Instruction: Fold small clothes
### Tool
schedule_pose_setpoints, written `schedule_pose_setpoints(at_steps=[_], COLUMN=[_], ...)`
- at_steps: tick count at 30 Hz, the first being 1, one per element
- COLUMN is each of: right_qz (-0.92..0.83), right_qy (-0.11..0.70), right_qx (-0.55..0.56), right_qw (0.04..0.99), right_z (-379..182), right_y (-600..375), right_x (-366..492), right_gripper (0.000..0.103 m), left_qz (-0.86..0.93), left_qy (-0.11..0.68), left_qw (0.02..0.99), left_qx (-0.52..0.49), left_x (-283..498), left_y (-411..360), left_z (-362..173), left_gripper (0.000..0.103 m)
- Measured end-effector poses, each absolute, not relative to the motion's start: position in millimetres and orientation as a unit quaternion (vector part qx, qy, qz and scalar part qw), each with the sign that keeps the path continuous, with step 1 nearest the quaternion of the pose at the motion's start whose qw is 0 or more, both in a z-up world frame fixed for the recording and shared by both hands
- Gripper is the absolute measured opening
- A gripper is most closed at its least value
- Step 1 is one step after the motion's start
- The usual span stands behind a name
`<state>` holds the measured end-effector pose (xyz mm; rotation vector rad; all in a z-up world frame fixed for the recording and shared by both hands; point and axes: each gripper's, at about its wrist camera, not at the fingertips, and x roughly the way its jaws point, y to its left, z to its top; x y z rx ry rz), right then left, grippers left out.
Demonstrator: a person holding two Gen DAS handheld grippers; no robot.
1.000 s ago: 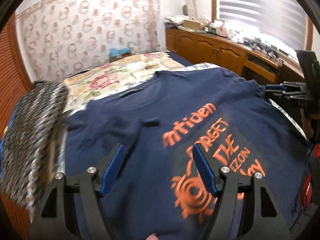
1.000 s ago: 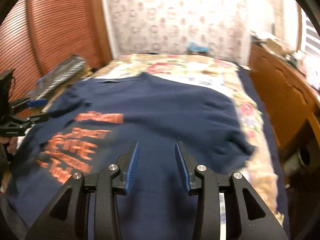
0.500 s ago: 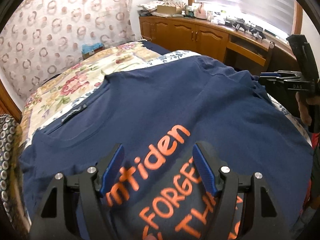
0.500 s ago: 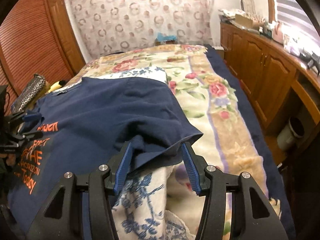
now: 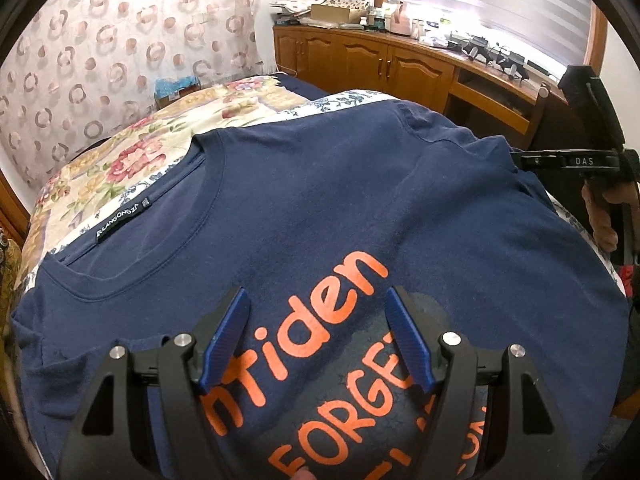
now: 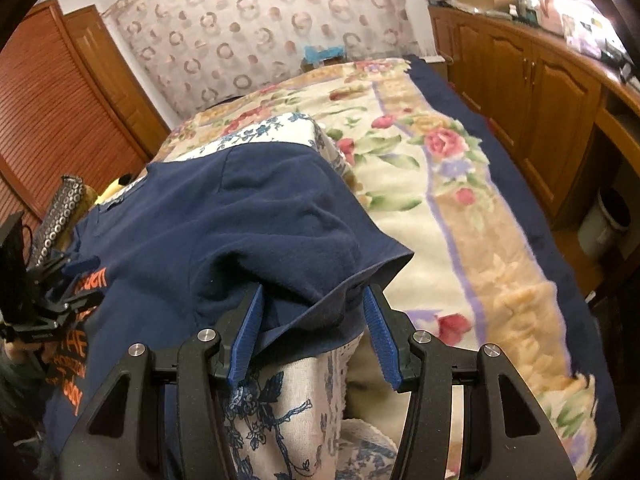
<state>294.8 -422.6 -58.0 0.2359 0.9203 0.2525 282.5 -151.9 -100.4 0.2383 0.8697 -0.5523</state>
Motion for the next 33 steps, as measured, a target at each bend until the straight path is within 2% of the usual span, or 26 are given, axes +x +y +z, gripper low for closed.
schedule_pose_setpoints(at_steps=[8, 10, 11, 12, 14, 15, 17, 28, 33], right_qz=[0.133, 0.145, 0.148, 0.153, 0.147, 0.142, 0.133, 0.141, 0.185], right_qy=[0.451, 0.451, 0.450, 0.449, 0.443, 0.441, 0.431, 0.322, 0.321], right_qx=[0.137, 0.151, 0.156, 0.167, 0.165, 0.155, 0.138, 0.060, 0.028], right_qw=[0.872, 0.868, 0.867, 0.865, 0.869, 0.873, 0.881, 0.934, 0.928], right_z=[-63, -64, -64, -64, -60, -58, -51, 20, 27], right_y=[-428, -430, -431, -432, -432, -431, -428, -383, -339], right_x=[301, 302, 302, 302, 300, 299, 295, 278, 274], right_gripper=[0.052, 0.046, 0.041, 0.030, 0.015, 0.010, 0.006, 0.005, 0.005], left_qz=[-0.265, -0.264, -0.264, -0.263, -0.260, -0.259, -0.260, -0.260, -0.262], left_qy=[0.415, 0.415, 0.415, 0.415, 0.415, 0.415, 0.415, 0.416, 0.415], left_qw=[0.863, 0.863, 0.863, 0.863, 0.864, 0.864, 0.864, 0.864, 0.864], left_qx=[0.114, 0.114, 0.114, 0.114, 0.116, 0.116, 0.115, 0.113, 0.108], left_x=[284, 284, 284, 283, 283, 283, 283, 284, 283], left_y=[-151, -151, -150, -150, -150, -150, -150, -149, -149], left_z=[-100, -100, -100, -100, -100, -100, -100, -100, -100], left_gripper=[0.072, 0.072, 0.072, 0.073, 0.074, 0.074, 0.074, 0.075, 0.075])
